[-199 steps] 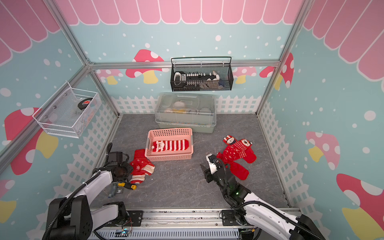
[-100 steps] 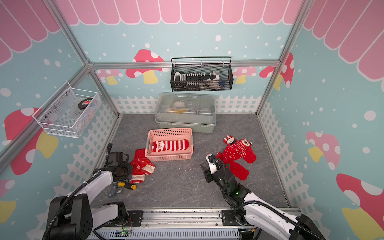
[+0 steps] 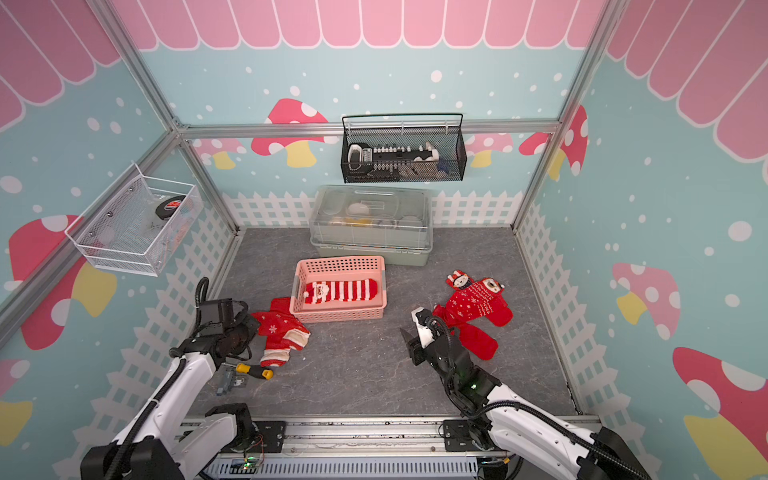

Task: Place the socks together as a pair
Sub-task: Pick up the sock at the center of the board.

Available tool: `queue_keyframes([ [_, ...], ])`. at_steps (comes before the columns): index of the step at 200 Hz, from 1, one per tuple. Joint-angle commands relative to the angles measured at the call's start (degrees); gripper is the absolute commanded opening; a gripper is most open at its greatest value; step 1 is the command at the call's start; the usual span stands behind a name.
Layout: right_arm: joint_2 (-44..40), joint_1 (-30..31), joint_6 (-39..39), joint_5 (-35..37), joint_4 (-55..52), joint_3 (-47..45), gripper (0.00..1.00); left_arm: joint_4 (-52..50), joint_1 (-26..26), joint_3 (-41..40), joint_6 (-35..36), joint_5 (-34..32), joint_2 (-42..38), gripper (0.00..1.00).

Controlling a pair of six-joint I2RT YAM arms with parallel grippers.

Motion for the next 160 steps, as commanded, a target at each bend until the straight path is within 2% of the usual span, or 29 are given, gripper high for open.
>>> queue_keyframes([
  [1, 0.2, -0.1, -1.3, -0.3, 1.3, 0.0, 0.54, -4.0, 0.3, 4.1, 2.8, 2.3, -3.8, 0.0],
  [38, -0.1, -0.1, -1.3, -0.1, 1.3, -0.1, 0.54, -9.5, 0.2, 13.3, 6.9, 4.2, -7.5, 0.0],
  [62, -0.4, -0.1, -1.0, -0.1, 1.2, -0.1, 0.54, -12.4, 0.1, 20.6, 9.1, 9.8, -6.7, 0.0],
  [96, -0.8, 0.0, -0.9, 0.7, 1.0, -0.2, 0.54, -12.9, -1.6, 26.7, 8.0, 15.7, -6.4, 0.0],
  [125, -1.2, -0.1, -0.8, 1.7, 0.9, -0.3, 0.54, -12.7, -6.6, 30.4, 7.6, 16.2, -7.2, 0.0],
  [160, -2.1, -0.1, -0.4, 2.9, 0.8, -0.7, 0.54, -12.4, -16.3, 34.2, 8.1, 16.7, -5.6, 0.0],
])
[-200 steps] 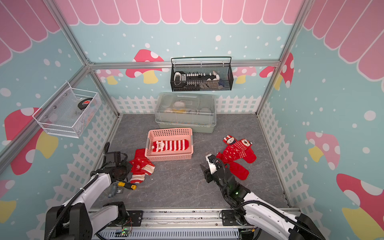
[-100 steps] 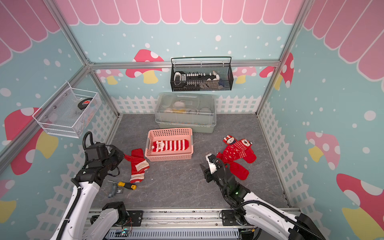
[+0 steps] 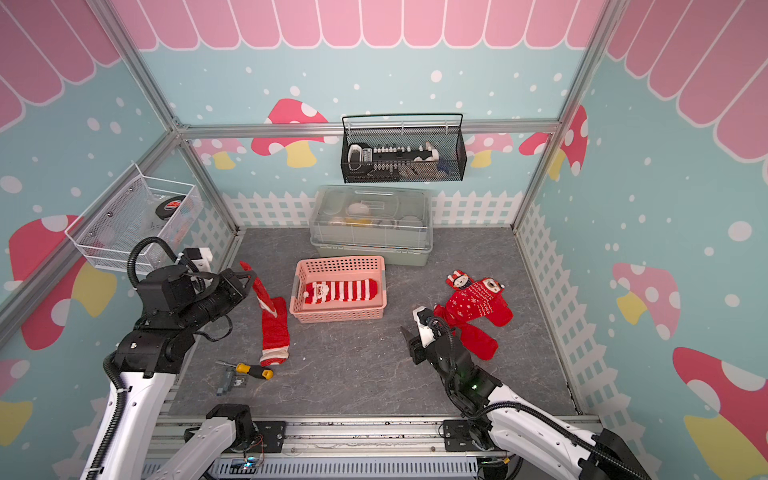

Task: Place the socks together as a pair
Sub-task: Pick up the sock at the center of the board, then flatten out the sock at the center of the board.

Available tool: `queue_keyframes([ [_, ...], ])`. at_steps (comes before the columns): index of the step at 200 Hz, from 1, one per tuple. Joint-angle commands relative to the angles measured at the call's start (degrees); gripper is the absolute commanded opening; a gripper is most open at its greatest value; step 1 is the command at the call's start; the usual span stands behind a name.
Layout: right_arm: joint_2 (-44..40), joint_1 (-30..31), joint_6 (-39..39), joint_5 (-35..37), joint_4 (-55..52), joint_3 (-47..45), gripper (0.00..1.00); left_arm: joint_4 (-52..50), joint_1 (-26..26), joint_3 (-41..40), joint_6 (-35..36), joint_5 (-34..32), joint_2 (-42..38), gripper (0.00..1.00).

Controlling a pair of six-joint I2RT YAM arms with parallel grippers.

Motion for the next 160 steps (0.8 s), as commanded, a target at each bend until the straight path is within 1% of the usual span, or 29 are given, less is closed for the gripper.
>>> queue_keyframes([
  [1, -1.2, -0.1, -0.5, 1.8, 0.7, -0.7, 0.54, -1.0, -5.5, 3.3, 1.1, 2.1, 0.8, 0.0],
  [18, -1.9, -0.1, -0.4, 2.8, 0.6, -1.1, 0.54, -1.0, -11.8, 4.8, 1.3, 2.0, 2.7, 0.0],
  [50, -4.0, -0.1, -0.3, 5.5, -0.2, -1.7, 0.54, 0.2, -25.9, 7.4, 1.5, -2.4, 8.0, 0.0],
  [63, -5.0, -0.1, -0.3, 6.4, -0.4, -2.2, 0.54, 4.2, -31.3, 5.8, -1.1, -5.3, 10.6, 0.0],
  [76, -6.1, -0.1, -0.5, 7.5, -0.8, -2.4, 0.54, 10.7, -36.2, 3.7, -2.5, -4.3, 14.6, 0.0],
  [98, -8.3, -0.1, -0.6, 9.7, -2.6, -2.7, 0.54, 11.9, -43.0, 8.0, -1.2, -5.5, 23.2, 0.0],
  [114, -10.4, -0.1, -0.3, 11.4, -3.4, -3.2, 0.54, 11.9, -46.3, 11.4, -0.4, -6.1, 27.1, 0.0],
  [126, -11.8, -0.1, -0.3, 12.6, -3.7, -3.7, 0.54, 12.2, -47.7, 11.7, -0.8, -7.5, 27.5, 0.0],
  [141, -13.2, -0.1, -0.1, 14.4, -3.9, -4.2, 0.54, 13.4, -48.2, 8.4, -2.5, -10.2, 25.5, 0.0],
  [160, -14.3, -0.1, 0.0, 15.4, -4.3, -4.5, 0.54, 13.6, -48.1, 0.7, -5.2, -16.1, 20.5, 0.0],
])
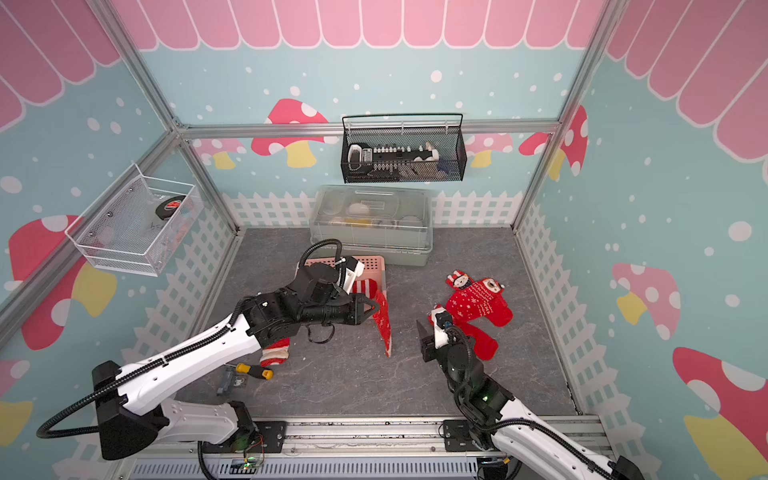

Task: Place the socks together as a pair
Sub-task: Flatten out the sock at the center of the board.

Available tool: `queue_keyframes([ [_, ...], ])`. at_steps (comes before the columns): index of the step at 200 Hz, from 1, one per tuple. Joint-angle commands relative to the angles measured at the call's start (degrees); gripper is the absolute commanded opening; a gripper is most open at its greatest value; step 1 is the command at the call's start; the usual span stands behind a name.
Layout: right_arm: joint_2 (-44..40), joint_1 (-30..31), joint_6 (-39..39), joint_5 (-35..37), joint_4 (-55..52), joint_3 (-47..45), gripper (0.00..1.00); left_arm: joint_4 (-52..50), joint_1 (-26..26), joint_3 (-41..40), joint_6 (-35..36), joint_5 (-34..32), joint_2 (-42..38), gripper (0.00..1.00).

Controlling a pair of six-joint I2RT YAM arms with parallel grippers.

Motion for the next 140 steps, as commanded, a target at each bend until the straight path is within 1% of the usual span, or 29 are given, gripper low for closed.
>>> queue_keyframes([
  [1, -1.5, -0.1, 0.0, 3.3, -1.2, -0.9, 0.54, 2.0, 0.1, -6.5, -3.4, -8.6, -7.3, 0.0],
  [21, -1.2, -0.1, 0.0, 3.5, -0.9, -0.9, 0.54, 1.7, 0.7, -16.4, -8.2, -13.7, -13.5, 0.0],
  [41, -0.1, -0.1, -0.2, 2.8, -0.5, -0.7, 0.54, 1.1, 1.2, -24.9, -11.8, -14.5, -18.7, 0.0],
  [58, 1.4, -0.1, -0.1, 2.0, -0.2, -0.3, 0.54, -1.4, 1.2, -28.4, -13.4, -15.4, -22.2, 0.0],
  [75, 3.4, -0.1, 0.4, 1.1, 0.2, 0.1, 0.54, -2.9, 1.3, -30.2, -13.6, -15.6, -25.2, 0.0],
  [89, 5.9, 0.0, 1.8, -0.4, 0.2, 1.0, 0.54, -4.4, 1.3, -31.3, -13.5, -17.3, -26.8, 0.0],
  [98, 7.8, -0.1, 5.0, -0.8, -1.6, 2.7, 0.54, -5.2, 1.3, -32.0, -13.5, -18.0, -27.3, 0.0],
  [110, 10.4, -0.1, 11.5, -2.6, -8.3, 7.2, 0.53, -5.5, 1.3, -32.7, -13.5, -18.0, -27.5, 0.0],
  [128, 14.7, 0.0, 20.4, -10.1, -15.0, 11.6, 0.51, -5.5, 1.3, -33.7, -13.3, -17.8, -26.9, 0.0],
  [140, 17.4, 0.1, 25.1, -15.5, -16.6, 13.3, 0.5, -5.6, 1.3, -33.8, -12.5, -17.0, -26.6, 0.0],
])
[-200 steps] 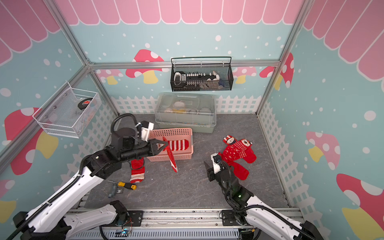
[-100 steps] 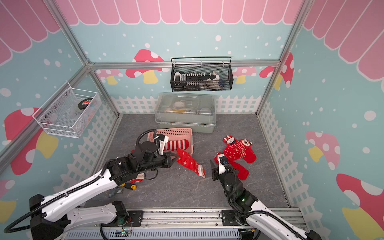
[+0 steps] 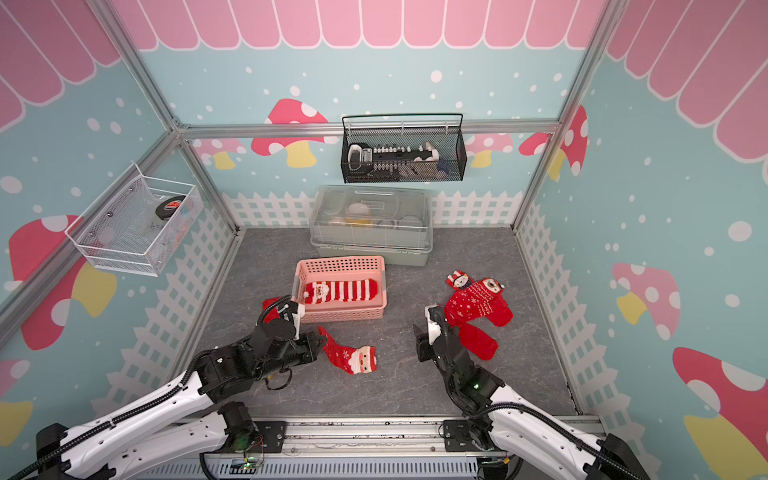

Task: Place the socks together as a pair
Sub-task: Flatten out the sock at the center of the board.

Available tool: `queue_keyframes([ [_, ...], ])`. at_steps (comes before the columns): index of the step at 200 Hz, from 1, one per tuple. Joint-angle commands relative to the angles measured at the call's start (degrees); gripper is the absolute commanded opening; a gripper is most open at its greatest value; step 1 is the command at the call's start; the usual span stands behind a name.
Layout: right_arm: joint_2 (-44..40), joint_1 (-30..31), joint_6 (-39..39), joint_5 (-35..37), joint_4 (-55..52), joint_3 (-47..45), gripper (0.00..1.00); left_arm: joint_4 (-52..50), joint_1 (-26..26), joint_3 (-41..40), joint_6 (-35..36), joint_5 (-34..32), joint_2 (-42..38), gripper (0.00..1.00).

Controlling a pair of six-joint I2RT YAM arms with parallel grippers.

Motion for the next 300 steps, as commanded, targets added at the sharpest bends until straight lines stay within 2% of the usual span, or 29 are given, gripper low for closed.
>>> queue_keyframes([
  [1, 3.8, 0.2, 13.1, -11.1, -7.1, 4.6, 0.5, -1.8, 0.3, -1.3, -0.5, -0.8, 0.4, 0.0],
  [24, 8.5, 2.4, 19.3, -15.8, -9.4, 7.0, 0.49, -2.5, 0.3, -1.9, 0.7, -0.1, -0.6, 0.0],
  [64, 14.4, 12.9, 26.8, -8.9, -9.3, 8.2, 0.49, -3.3, 0.3, -4.1, 0.4, -0.5, -3.8, 0.0],
  [85, 18.9, 16.3, 29.3, -7.4, -6.2, 8.6, 0.5, -2.6, 0.3, -6.0, -0.8, 1.0, -4.5, 0.0],
  [106, 24.8, 17.5, 30.8, -9.1, -1.6, 9.3, 0.5, -2.3, 0.3, -7.3, -1.2, 1.5, -6.0, 0.01],
  [141, 32.2, 19.3, 30.7, -8.4, -1.1, 13.3, 0.48, -2.4, 0.3, -7.9, -0.7, 1.9, -7.8, 0.03],
  [179, 34.7, 19.4, 31.7, -5.8, -2.2, 13.5, 0.43, -2.6, 0.3, -7.2, 0.5, 2.4, -6.2, 0.13],
  [220, 37.2, 19.4, 33.1, -4.5, -1.7, 12.9, 0.42, -4.4, 0.3, -4.7, 1.6, 1.2, -6.1, 0.15],
  [272, 40.1, 19.4, 33.9, -7.3, 3.2, 12.3, 0.42, -8.6, 0.3, -1.8, 3.0, -0.4, -6.3, 0.34],
  [300, 42.1, 19.4, 34.7, -7.3, 3.1, 13.0, 0.4, -11.4, 0.3, 0.6, 4.7, -1.6, -6.6, 0.39],
])
